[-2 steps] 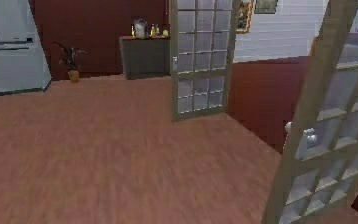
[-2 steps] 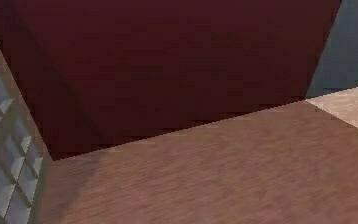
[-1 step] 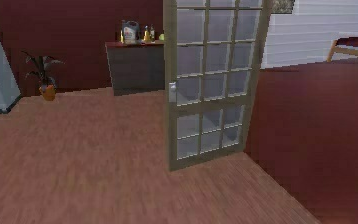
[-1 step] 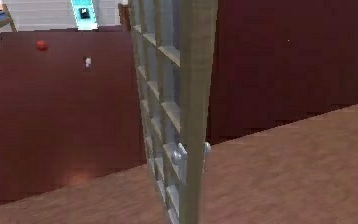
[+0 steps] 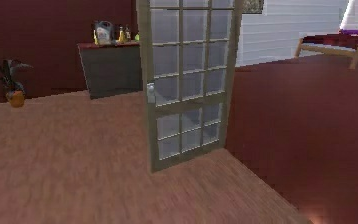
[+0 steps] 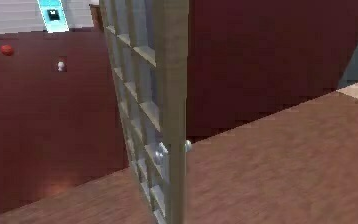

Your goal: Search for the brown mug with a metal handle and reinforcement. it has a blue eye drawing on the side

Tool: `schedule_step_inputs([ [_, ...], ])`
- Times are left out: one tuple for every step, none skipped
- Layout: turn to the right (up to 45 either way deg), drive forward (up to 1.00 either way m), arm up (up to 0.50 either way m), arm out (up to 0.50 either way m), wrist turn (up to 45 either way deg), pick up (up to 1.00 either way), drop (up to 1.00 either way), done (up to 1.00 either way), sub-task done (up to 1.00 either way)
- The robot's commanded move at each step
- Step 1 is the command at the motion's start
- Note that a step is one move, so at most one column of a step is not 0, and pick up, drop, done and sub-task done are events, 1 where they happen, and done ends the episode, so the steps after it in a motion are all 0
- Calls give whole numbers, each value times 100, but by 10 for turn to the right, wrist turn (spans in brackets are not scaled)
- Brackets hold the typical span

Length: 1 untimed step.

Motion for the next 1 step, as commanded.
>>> schedule_step_inputs([
  [0,55,0,0,0,0,0,0,0],
])
